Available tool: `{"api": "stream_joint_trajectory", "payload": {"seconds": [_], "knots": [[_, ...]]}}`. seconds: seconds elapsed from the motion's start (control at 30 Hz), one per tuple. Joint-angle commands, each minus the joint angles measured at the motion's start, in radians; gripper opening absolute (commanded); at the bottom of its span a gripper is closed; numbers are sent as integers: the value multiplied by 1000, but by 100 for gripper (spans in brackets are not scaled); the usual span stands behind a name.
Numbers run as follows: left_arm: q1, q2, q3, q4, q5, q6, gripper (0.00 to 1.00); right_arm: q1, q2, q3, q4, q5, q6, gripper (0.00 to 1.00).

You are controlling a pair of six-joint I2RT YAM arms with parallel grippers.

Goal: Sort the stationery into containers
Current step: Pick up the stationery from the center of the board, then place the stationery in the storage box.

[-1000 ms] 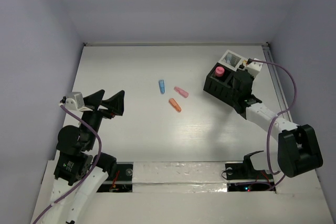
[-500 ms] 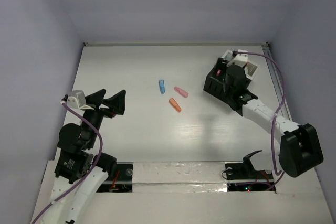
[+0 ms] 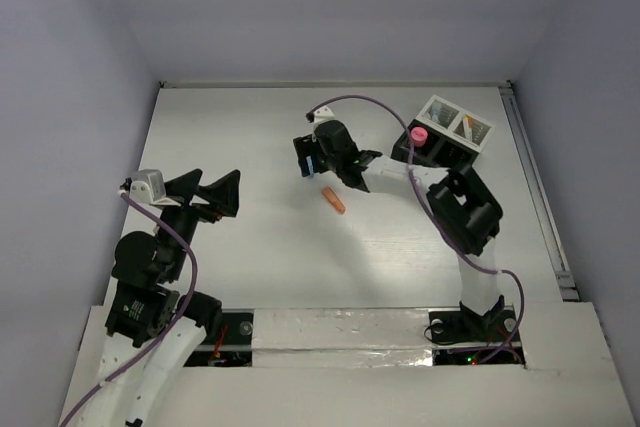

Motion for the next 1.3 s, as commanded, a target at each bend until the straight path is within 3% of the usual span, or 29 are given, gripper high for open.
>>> {"api": "stream_joint_trajectory", "payload": {"seconds": [0.0, 0.33, 0.43, 0.53, 0.6, 0.63, 0.8, 1.0, 1.27], "knots": [[6, 20, -2, 55, 15, -1, 99, -5, 81, 122, -74, -7, -19, 82], [6, 20, -2, 58, 22, -2, 99, 14, 318, 320, -180, -39, -10, 71], [6, 20, -2, 57, 20, -1, 99, 23, 358, 355, -185, -6, -9, 58], [6, 20, -2, 57, 20, -2, 99, 23, 365, 373, -189, 13, -1, 27], [6, 20, -2, 57, 20, -2, 99, 32, 340, 372, -182, 20, -3, 14], [6, 21, -2, 55, 22, -2, 99, 32, 322, 346, -145, 23, -4, 13], [6, 21, -1, 57, 19, -2, 99, 41, 66, 164, 50, 49, -10, 12], [15, 20, -4, 58, 22, -4, 99, -5, -264, -140, 245, 297, -90, 11], [15, 9, -5, 63, 31, -5, 99, -264, -661, -508, 274, 467, 65, 10]]}}
